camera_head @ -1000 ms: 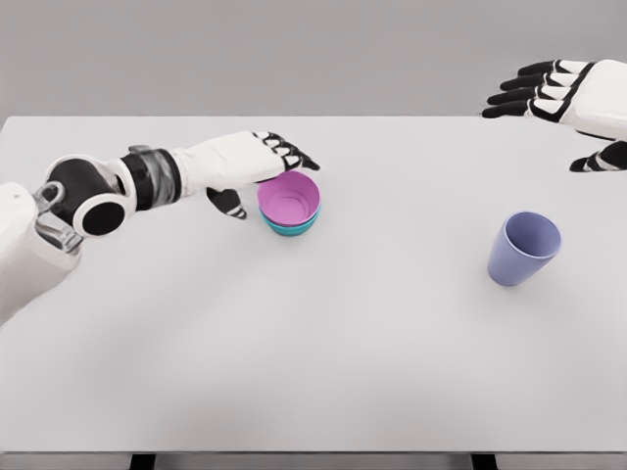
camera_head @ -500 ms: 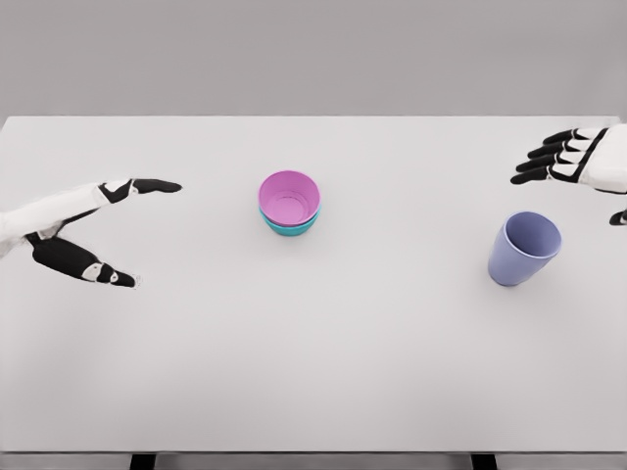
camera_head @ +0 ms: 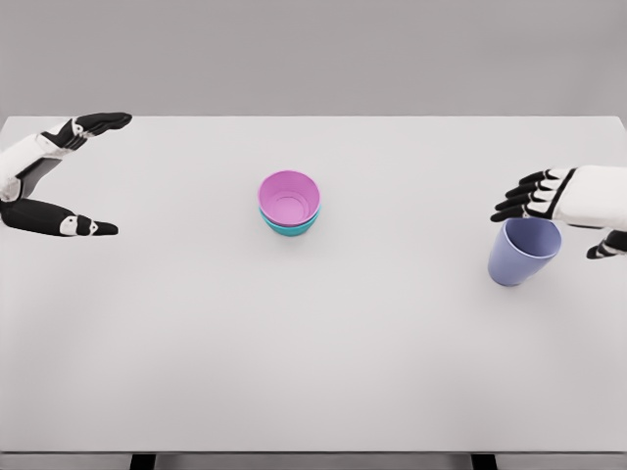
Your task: Stacking bowl and cup with both arms
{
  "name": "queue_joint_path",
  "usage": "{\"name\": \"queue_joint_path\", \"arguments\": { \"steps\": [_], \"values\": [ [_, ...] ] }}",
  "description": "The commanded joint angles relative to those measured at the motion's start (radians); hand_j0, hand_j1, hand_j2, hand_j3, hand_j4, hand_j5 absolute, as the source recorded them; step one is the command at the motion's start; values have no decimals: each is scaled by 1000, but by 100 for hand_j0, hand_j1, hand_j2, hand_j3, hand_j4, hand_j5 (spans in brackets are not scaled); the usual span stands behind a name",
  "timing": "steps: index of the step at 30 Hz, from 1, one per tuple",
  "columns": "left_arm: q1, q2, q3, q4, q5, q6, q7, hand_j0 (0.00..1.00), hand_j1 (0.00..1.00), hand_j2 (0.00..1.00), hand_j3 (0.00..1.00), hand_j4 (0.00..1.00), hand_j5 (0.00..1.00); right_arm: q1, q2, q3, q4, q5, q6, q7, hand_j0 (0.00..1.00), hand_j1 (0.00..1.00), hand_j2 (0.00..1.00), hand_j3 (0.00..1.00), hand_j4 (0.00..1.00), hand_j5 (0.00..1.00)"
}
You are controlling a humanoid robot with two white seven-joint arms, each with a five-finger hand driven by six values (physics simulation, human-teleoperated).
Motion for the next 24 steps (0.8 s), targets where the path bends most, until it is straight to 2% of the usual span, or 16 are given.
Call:
{"name": "queue_joint_path", "arguments": {
  "steps": [1,6,8,11,24],
  "values": [
    [2,-31,6,2,-26,2,0,100,100,100,100,100,100,0,4,15,0,1,3,0,100,100,100,100,100,100],
    [2,-31,6,31,-30,2,0,100,100,100,100,100,100,-2,7,34,1,14,3,0,100,100,100,100,100,100],
    [2,-31,17,33,-43,2,0,100,100,100,100,100,100,-3,34,39,5,37,3,0,100,100,100,100,100,100],
    [3,-31,19,90,-47,2,0,100,100,100,100,100,100,-5,51,39,15,41,3,0,100,100,100,100,100,100],
    [3,-31,19,90,-49,2,0,100,100,100,100,100,100,-6,110,50,97,90,3,0,100,100,100,100,100,100]
  ]
}}
